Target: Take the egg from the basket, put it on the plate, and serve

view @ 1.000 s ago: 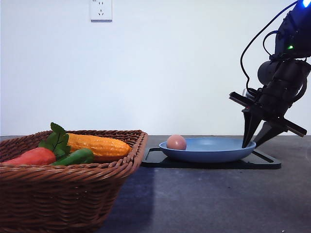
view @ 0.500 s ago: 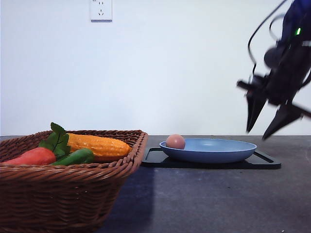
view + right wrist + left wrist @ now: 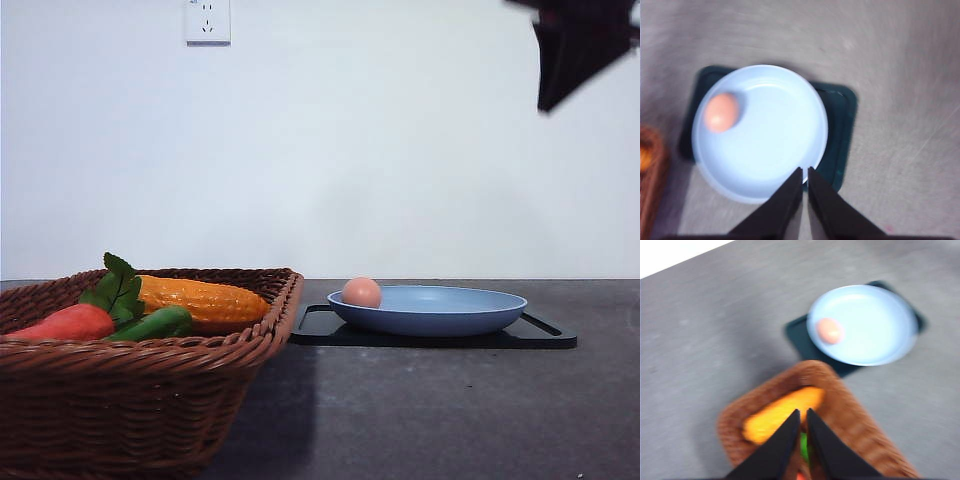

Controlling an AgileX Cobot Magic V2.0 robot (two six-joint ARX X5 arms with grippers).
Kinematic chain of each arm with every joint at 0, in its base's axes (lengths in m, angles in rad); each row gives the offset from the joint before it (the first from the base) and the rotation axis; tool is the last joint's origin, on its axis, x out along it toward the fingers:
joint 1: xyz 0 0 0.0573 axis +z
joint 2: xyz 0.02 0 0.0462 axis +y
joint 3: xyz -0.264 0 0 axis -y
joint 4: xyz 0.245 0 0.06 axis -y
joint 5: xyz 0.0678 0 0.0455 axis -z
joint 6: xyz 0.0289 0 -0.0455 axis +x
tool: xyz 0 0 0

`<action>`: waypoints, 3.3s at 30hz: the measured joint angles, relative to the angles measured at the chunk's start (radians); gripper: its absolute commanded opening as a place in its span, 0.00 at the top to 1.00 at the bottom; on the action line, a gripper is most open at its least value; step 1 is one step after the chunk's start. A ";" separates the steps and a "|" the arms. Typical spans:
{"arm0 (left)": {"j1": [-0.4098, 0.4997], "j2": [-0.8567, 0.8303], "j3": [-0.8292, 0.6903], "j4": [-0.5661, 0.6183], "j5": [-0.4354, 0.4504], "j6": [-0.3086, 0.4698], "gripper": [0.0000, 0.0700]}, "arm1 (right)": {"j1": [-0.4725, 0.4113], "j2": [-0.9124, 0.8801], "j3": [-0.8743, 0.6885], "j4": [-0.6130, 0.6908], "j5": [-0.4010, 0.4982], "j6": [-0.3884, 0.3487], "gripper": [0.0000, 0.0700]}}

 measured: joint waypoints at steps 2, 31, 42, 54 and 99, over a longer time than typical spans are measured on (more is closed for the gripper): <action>0.041 0.008 0.000 0.015 -0.001 0.011 1.00 | 0.049 -0.065 -0.024 -0.003 0.041 -0.012 1.00; 0.223 -0.581 -0.794 0.552 0.209 -0.240 1.00 | 0.385 -0.825 -1.231 0.865 0.282 0.077 1.00; 0.223 -0.575 -0.794 0.553 0.209 -0.249 1.00 | 0.384 -0.827 -1.229 0.884 0.286 0.084 1.00; 0.229 -0.712 -0.794 0.545 0.208 -0.221 1.00 | 0.384 -0.827 -1.229 0.911 0.286 0.084 1.00; 0.650 -1.127 -1.266 0.624 0.084 -0.144 1.00 | 0.384 -0.827 -1.229 0.918 0.286 0.084 1.00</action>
